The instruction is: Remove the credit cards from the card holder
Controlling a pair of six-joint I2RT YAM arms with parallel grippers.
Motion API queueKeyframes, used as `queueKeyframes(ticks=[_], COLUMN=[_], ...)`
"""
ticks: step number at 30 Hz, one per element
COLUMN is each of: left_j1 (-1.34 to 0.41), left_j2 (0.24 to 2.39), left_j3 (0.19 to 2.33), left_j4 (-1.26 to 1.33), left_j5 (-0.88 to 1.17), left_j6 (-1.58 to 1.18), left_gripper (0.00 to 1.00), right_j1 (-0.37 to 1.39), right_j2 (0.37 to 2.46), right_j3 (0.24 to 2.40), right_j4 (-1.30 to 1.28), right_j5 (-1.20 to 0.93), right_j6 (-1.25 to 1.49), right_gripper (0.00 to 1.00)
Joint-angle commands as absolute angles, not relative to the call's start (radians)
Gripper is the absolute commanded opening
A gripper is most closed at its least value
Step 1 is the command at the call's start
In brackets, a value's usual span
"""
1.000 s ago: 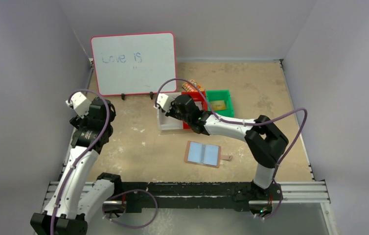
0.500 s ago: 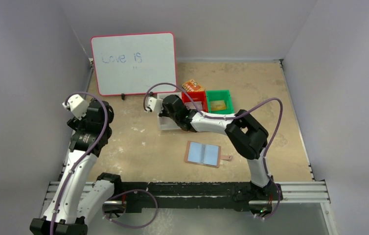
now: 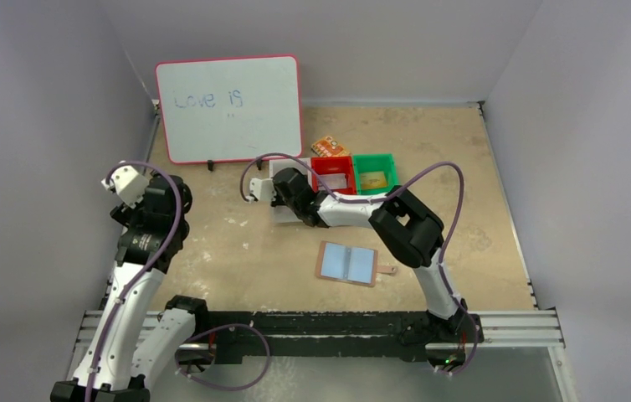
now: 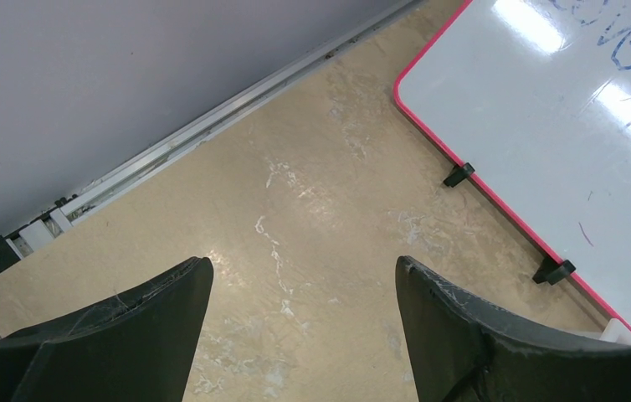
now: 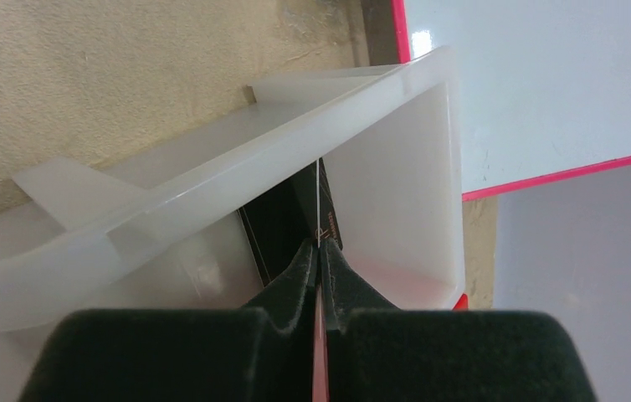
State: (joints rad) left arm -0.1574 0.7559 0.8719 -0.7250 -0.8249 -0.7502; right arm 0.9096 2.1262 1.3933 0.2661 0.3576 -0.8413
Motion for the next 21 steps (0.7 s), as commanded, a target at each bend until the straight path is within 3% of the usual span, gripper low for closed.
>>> queueKeyframes(ticks=[1,4,21], left_j1=[-0.15,-0.15,-0.149], left_j2=[0.735,0.732,0.729], left_j3=[0.884,0.884,0.879], left_j4=[-0.721,-0.722,-0.722], left_j5=[-0.869,-0.877,-0.867], left_j6=[-0.773,-0.775,-0.769], left_gripper=[0.8,0.8,0.8], right_j1=[0.912,0.913,0.906], right_j2=[2.121,2.123,2.085], right_j3=[1.423,1.419,1.358], right_j4=[0.324,0.335,0.341], right_j5=[0.382,0.366,0.255], right_j6=[-0.887,-0.893,-0.906], right_gripper=[0.04,0.14,0.27])
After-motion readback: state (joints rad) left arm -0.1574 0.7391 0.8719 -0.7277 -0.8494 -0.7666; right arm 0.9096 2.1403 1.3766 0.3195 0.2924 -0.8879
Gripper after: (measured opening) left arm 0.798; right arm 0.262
